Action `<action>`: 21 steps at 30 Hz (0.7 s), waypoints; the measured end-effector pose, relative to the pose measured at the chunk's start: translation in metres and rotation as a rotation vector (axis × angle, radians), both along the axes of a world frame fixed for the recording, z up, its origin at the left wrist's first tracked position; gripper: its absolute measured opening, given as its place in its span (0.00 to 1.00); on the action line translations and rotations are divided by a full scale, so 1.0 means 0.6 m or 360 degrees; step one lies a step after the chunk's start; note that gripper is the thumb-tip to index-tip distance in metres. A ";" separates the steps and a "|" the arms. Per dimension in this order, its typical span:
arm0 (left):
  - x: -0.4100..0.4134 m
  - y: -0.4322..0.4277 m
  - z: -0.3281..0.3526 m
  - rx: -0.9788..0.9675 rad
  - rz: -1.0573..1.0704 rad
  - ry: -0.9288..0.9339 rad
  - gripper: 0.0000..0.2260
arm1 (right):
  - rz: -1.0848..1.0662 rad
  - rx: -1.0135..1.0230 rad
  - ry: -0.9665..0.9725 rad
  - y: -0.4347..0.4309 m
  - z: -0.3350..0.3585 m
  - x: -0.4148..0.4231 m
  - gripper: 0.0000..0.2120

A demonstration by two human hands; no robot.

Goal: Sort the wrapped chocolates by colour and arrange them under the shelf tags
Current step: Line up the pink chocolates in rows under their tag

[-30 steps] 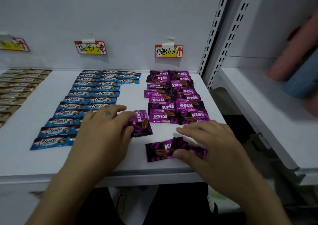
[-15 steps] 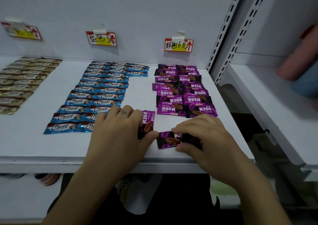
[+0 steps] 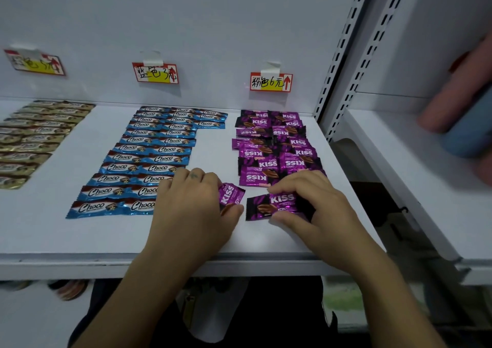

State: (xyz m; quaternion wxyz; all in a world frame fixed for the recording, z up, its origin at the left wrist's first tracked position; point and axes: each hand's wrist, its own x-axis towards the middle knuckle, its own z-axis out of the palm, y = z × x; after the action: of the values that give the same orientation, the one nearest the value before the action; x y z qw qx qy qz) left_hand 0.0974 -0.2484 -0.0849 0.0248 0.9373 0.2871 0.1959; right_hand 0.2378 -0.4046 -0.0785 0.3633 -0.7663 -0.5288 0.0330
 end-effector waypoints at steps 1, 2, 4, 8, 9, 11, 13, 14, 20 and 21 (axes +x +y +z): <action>0.000 -0.001 -0.001 0.0004 -0.0005 -0.0026 0.16 | 0.0001 0.0013 0.0033 0.000 -0.001 0.001 0.15; -0.001 -0.002 -0.003 0.0011 -0.0012 -0.0051 0.16 | -0.0007 0.0040 0.0076 -0.001 -0.002 0.001 0.15; -0.002 -0.005 -0.006 0.0016 -0.0023 -0.0096 0.16 | -0.0034 0.0116 0.0132 -0.005 -0.001 0.004 0.15; -0.005 -0.007 -0.008 0.0046 -0.0060 -0.0153 0.17 | -0.0091 0.0085 0.0287 -0.014 0.006 0.012 0.19; -0.007 -0.007 -0.007 0.0044 -0.0075 -0.0177 0.16 | -0.0106 0.0034 0.0345 -0.017 0.008 0.013 0.20; -0.010 -0.007 -0.007 -0.0024 -0.0125 -0.0252 0.13 | -0.0127 -0.0038 0.0376 -0.025 0.008 0.016 0.21; -0.008 -0.008 -0.003 -0.0179 -0.0203 -0.0331 0.10 | -0.0130 -0.0093 0.0343 -0.034 0.008 0.021 0.20; -0.005 -0.009 0.001 -0.0260 -0.0246 -0.0357 0.10 | -0.0133 -0.0106 0.0319 -0.038 0.008 0.024 0.20; 0.043 -0.016 0.034 -0.0625 -0.0277 -0.0327 0.07 | -0.0224 -0.0020 0.0155 -0.043 0.002 0.041 0.14; 0.051 -0.015 0.036 -0.0604 -0.0267 -0.0303 0.07 | -0.0250 0.0005 0.0134 -0.041 0.003 0.043 0.13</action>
State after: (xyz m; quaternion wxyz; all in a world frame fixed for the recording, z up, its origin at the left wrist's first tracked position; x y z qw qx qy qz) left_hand 0.1278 -0.2573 -0.0635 0.2437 0.9137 0.2363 0.2232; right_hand 0.2634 -0.4294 -0.0768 0.3878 -0.8028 -0.4515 0.0358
